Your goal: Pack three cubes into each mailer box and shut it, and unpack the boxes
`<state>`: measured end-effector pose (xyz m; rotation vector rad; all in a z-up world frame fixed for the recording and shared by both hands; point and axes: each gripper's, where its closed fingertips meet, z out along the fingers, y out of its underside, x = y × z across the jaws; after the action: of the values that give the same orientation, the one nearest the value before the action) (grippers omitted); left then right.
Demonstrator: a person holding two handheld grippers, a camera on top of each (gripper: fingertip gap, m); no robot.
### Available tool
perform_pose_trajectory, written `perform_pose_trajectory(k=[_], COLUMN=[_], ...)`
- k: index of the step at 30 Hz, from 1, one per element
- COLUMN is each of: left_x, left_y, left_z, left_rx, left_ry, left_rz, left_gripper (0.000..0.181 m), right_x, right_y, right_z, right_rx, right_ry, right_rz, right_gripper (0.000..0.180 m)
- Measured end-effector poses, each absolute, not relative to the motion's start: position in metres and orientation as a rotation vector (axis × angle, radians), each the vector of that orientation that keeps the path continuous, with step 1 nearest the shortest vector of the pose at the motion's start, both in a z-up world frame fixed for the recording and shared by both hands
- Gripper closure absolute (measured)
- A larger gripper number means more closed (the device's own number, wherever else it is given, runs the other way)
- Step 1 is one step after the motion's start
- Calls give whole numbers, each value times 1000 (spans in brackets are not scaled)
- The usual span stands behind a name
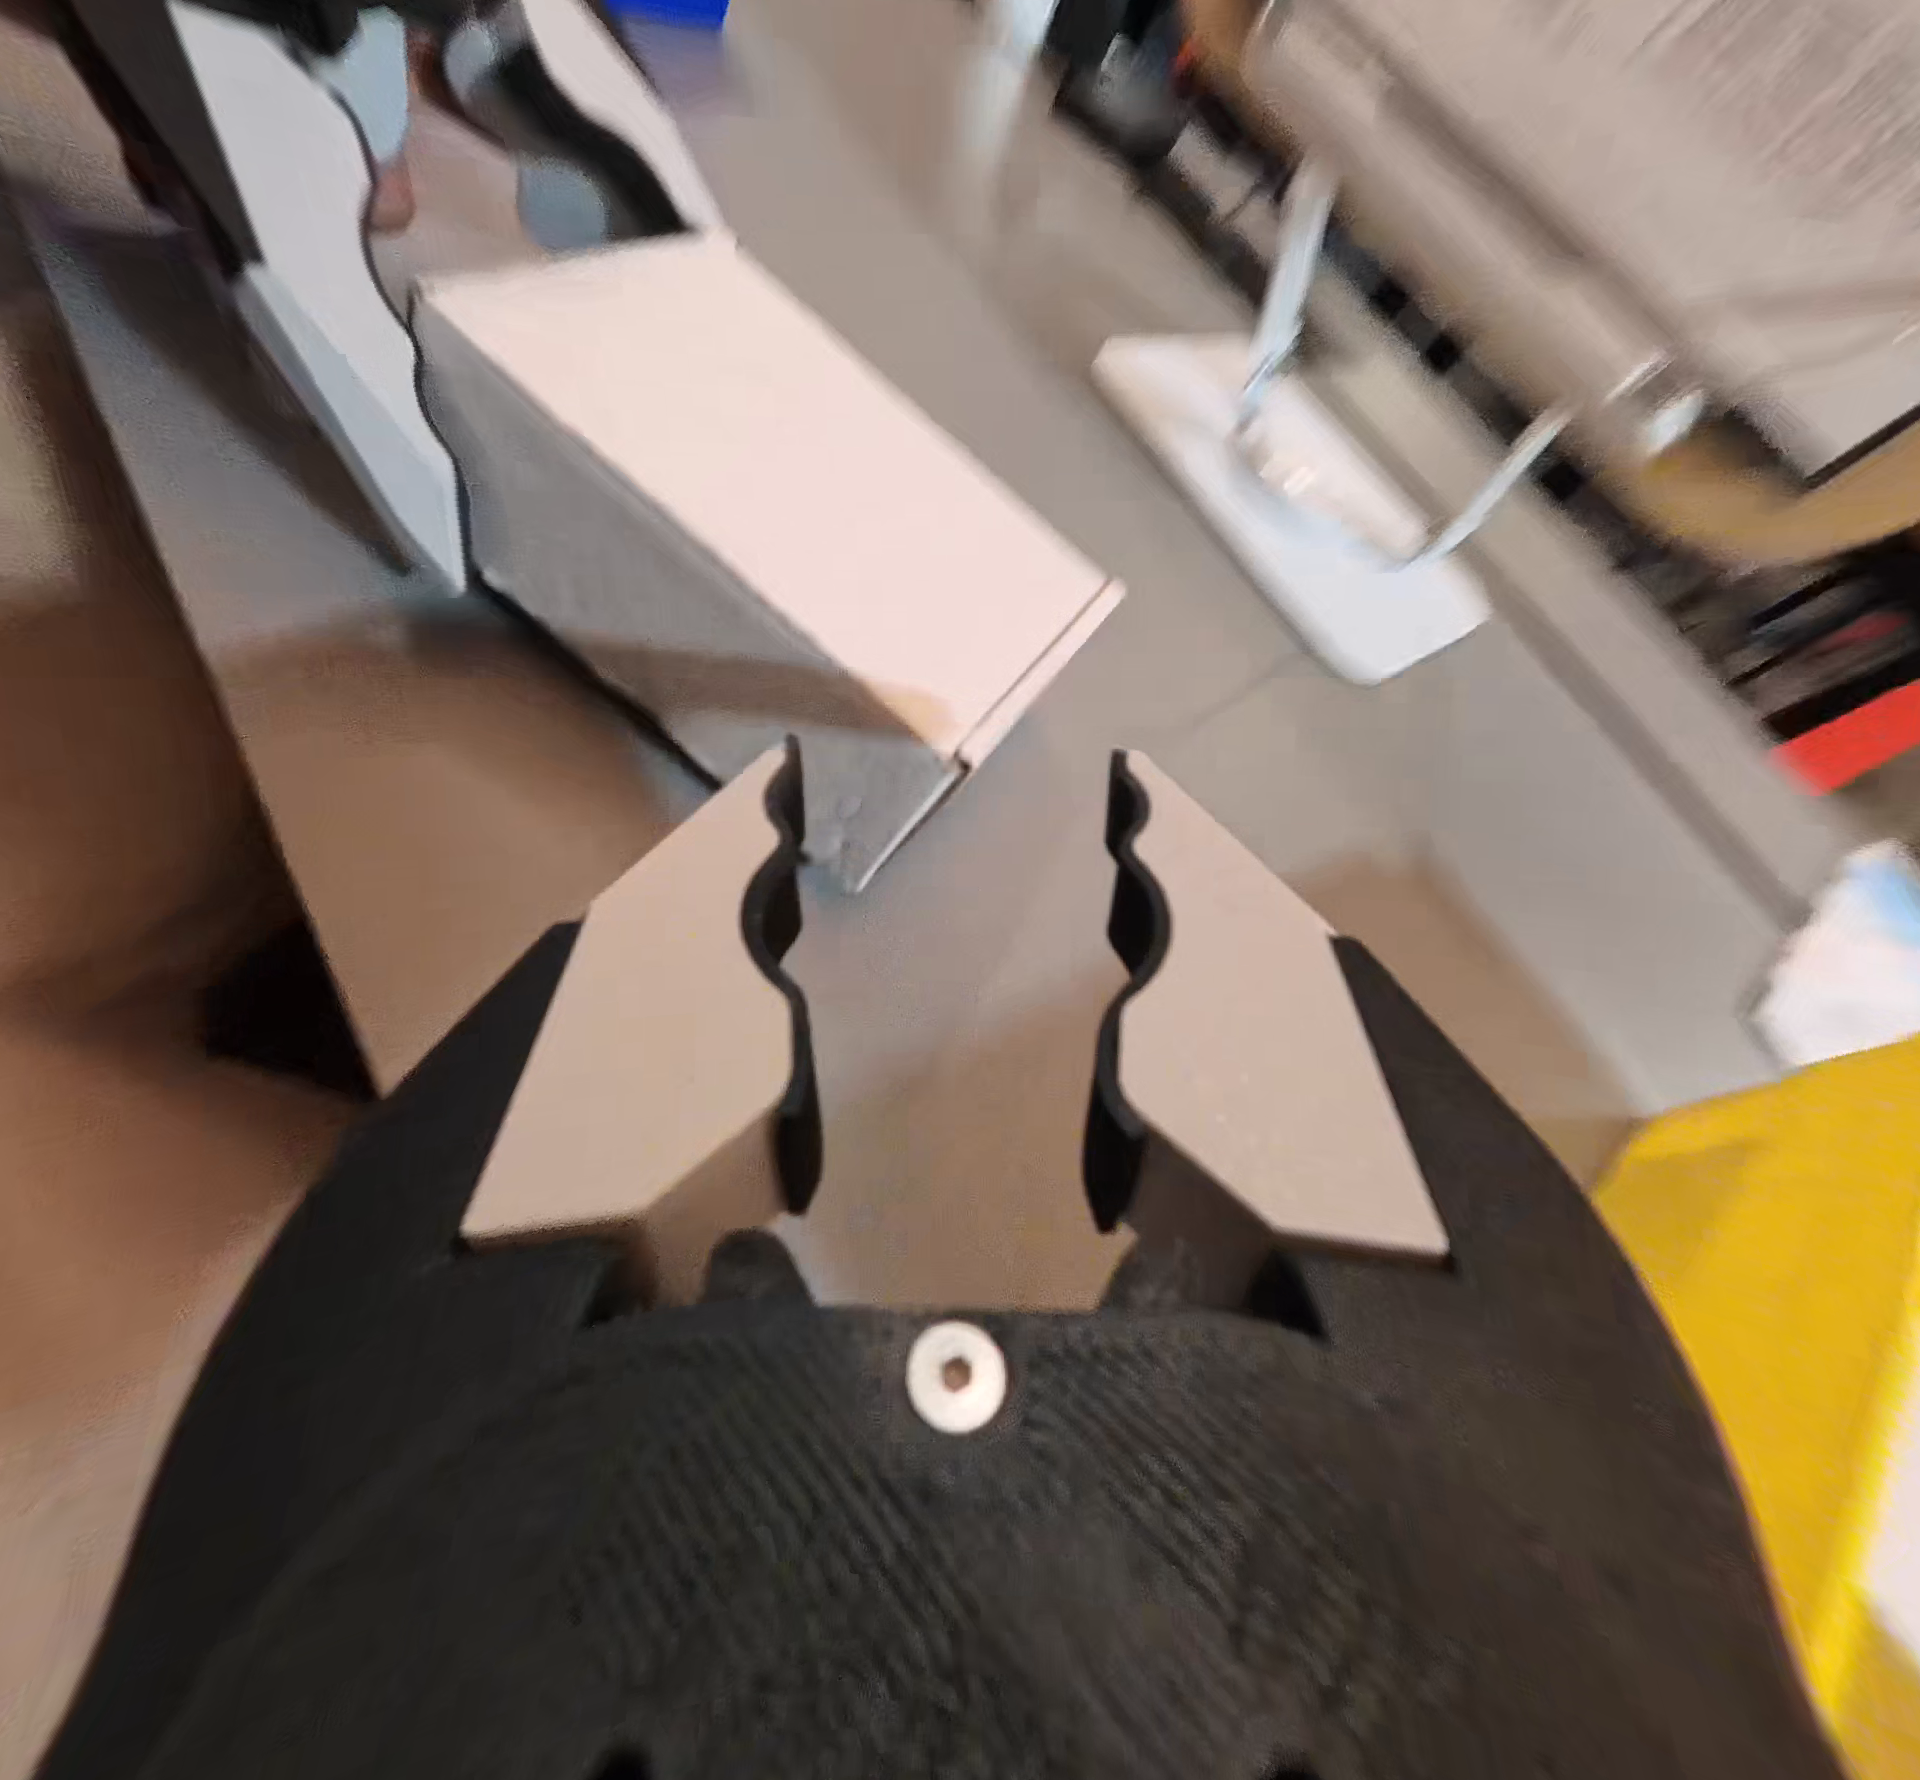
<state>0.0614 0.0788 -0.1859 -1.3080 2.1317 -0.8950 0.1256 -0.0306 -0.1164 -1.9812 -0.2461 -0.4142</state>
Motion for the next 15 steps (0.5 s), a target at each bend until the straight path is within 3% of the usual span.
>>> perform_pose_trajectory(k=[4, 11, 15], left_x=[65, 67, 64], left_y=[78, 71, 56], left_z=[-170, -157, -151], left_rx=[-1436, -1626, -1565], left_ry=[2033, 1898, 1945], left_rz=[-1016, -1130, -1173], left_gripper=[42, 43, 43], right_x=[102, 83, 91], right_y=[-18, 7, 15], right_z=[-91, -131, -134], right_rx=[-1840, -1935, -1933], right_ry=[-437, -829, -866], right_rz=[-691, -1066, -1238], right_gripper=[115, 96, 107])
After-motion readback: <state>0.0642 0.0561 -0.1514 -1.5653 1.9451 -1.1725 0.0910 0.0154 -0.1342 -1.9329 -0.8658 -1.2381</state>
